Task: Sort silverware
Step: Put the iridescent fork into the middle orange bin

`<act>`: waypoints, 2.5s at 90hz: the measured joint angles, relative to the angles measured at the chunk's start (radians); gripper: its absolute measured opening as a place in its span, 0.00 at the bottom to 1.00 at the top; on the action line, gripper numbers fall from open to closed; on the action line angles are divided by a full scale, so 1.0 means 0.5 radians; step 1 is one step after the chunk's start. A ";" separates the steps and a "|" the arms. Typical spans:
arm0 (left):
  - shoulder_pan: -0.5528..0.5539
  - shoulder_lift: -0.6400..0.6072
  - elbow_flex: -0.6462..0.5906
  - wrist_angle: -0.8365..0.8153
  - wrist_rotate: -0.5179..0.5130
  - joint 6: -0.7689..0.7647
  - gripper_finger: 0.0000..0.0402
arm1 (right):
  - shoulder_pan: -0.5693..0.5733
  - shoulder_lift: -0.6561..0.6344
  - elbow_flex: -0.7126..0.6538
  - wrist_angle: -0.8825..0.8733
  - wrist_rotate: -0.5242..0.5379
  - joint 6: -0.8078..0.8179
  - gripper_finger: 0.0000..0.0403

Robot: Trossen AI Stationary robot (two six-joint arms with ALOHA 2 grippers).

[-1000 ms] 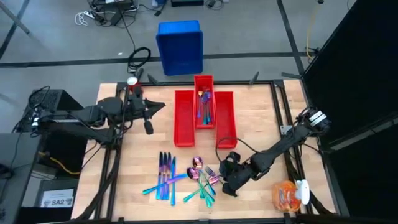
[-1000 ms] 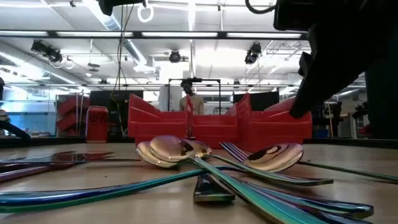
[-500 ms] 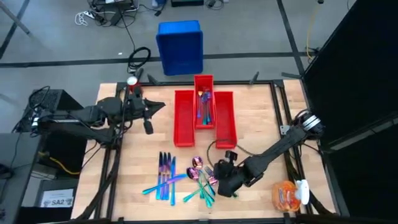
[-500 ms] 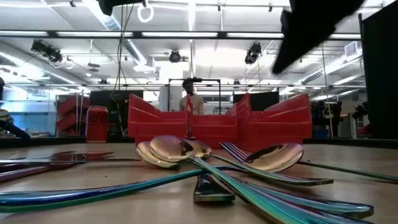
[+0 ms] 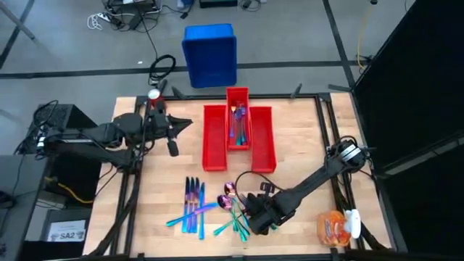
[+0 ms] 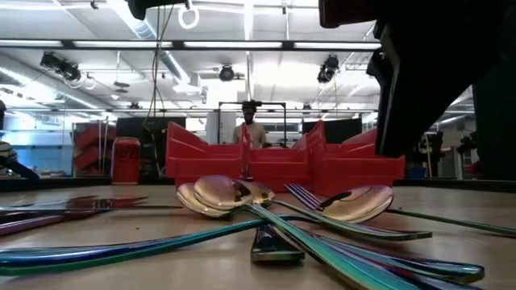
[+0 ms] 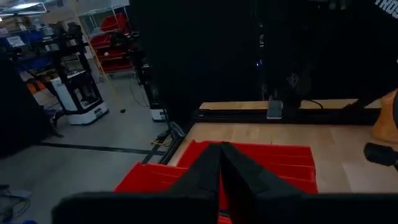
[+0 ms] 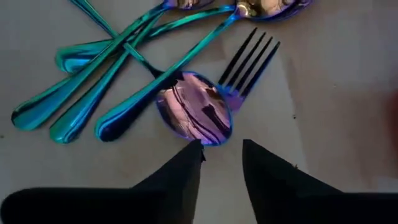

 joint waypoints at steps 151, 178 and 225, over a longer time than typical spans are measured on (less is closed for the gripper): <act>0.001 0.001 0.000 -0.004 0.000 0.000 0.00 | -0.184 0.018 -0.431 0.292 -0.022 0.246 0.07; 0.000 0.001 0.000 -0.005 0.000 0.000 0.00 | -0.137 0.016 -0.437 0.303 0.059 0.362 0.00; 0.000 0.001 0.000 -0.005 0.000 0.000 0.00 | -0.015 -0.394 -0.449 0.267 0.449 0.432 0.00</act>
